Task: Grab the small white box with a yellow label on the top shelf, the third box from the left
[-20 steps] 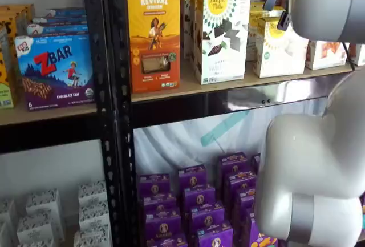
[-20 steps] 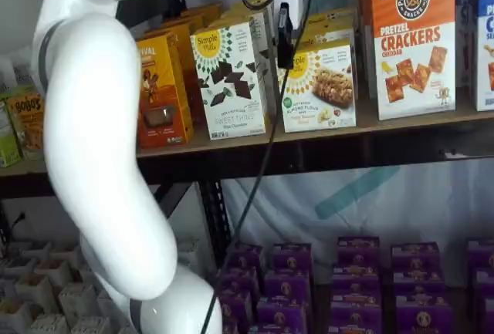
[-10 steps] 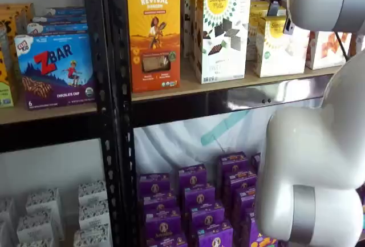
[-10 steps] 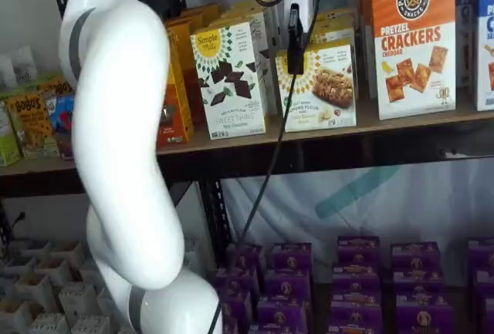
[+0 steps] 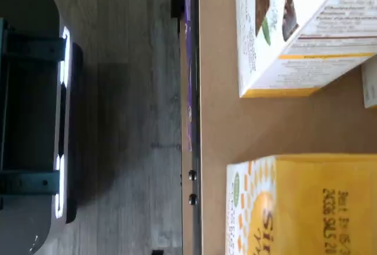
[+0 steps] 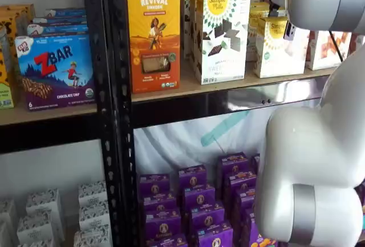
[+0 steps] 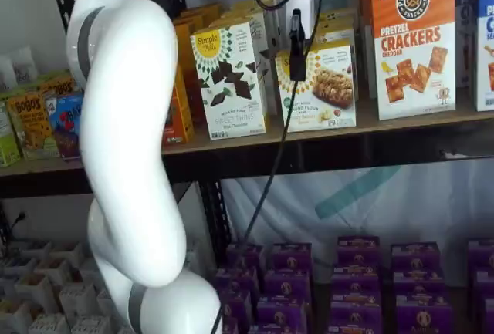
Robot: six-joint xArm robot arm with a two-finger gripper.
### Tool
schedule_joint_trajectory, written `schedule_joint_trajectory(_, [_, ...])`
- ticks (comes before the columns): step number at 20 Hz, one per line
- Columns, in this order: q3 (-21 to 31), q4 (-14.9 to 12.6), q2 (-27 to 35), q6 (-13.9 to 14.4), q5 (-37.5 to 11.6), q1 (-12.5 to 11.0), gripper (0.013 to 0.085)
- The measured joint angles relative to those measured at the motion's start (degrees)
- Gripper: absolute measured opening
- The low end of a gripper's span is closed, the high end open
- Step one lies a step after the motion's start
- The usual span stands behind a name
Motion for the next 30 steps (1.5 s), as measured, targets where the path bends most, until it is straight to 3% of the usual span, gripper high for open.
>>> schedule_joint_trajectory(2, [0.72, 0.02, -0.37, -0.01, -0.79, 0.05, 0.077])
schedule_joint_trajectory(8, [2.09, 0.31, -1.14, 0.0, -2.1, 0.11, 0.065])
schedule_joint_trajectory(12, [2.69, 0.0, -1.45, 0.07, -2.54, 0.31, 0.065])
schedule_joint_trajectory(14, [2.9, 0.33, -1.54, 0.04, -2.63, 0.22, 0.061])
schedule_joint_trajectory(17, [3.33, 0.76, -1.78, 0.01, -3.02, 0.16, 0.049])
schedule_joint_trajectory(20, [3.56, 0.83, -1.9, 0.04, -3.29, 0.2, 0.049])
schedule_joint_trajectory(24, [3.81, 1.1, -2.02, 0.08, -3.5, 0.22, 0.037])
schedule_joint_trajectory(30, [3.91, 1.26, -2.16, 0.0, -3.49, 0.1, 0.037])
